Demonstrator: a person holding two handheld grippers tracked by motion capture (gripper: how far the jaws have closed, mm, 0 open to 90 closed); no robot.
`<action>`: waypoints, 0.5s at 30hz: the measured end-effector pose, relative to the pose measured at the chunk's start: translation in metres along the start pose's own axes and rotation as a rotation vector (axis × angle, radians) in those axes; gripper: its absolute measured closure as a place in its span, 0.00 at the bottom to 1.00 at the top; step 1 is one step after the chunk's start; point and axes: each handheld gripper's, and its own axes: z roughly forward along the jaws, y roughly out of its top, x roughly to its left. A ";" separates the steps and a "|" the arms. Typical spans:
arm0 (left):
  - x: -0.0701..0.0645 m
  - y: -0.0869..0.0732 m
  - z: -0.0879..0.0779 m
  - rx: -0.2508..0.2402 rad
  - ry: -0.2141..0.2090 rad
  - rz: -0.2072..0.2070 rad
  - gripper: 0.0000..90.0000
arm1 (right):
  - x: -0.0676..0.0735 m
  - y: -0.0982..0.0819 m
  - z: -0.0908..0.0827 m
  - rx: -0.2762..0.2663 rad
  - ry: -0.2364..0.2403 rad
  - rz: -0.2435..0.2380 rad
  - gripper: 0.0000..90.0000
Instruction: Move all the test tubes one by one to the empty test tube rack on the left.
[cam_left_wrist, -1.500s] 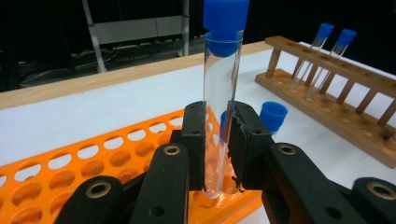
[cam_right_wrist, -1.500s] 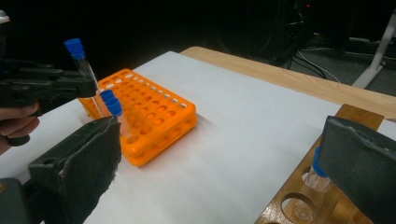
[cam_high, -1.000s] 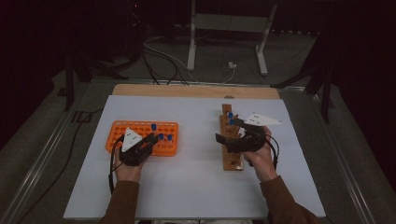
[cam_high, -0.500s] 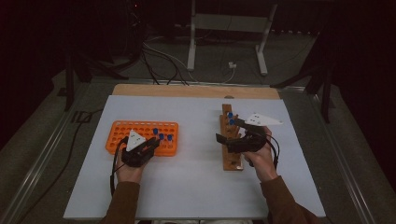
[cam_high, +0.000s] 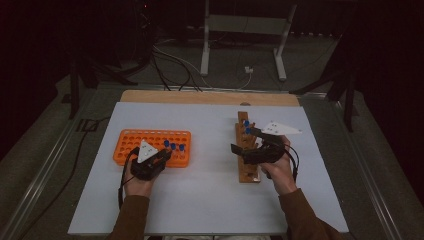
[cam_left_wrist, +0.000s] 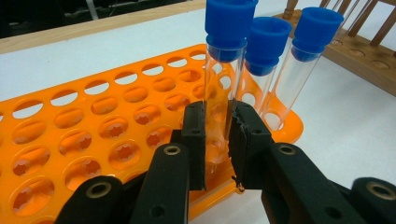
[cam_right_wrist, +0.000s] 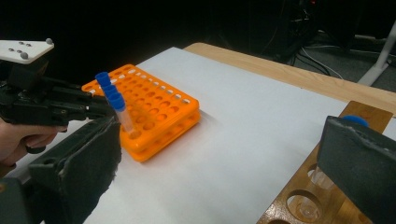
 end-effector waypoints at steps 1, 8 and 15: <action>0.000 0.000 0.000 0.002 0.001 0.001 0.87 | 0.000 0.000 0.000 0.000 0.000 0.000 0.00; -0.001 -0.001 0.002 0.023 0.007 0.014 0.87 | 0.000 0.000 0.000 0.002 0.003 0.000 0.00; -0.001 -0.002 0.003 0.034 0.004 0.015 0.87 | -0.001 -0.001 0.000 0.000 0.001 0.002 0.00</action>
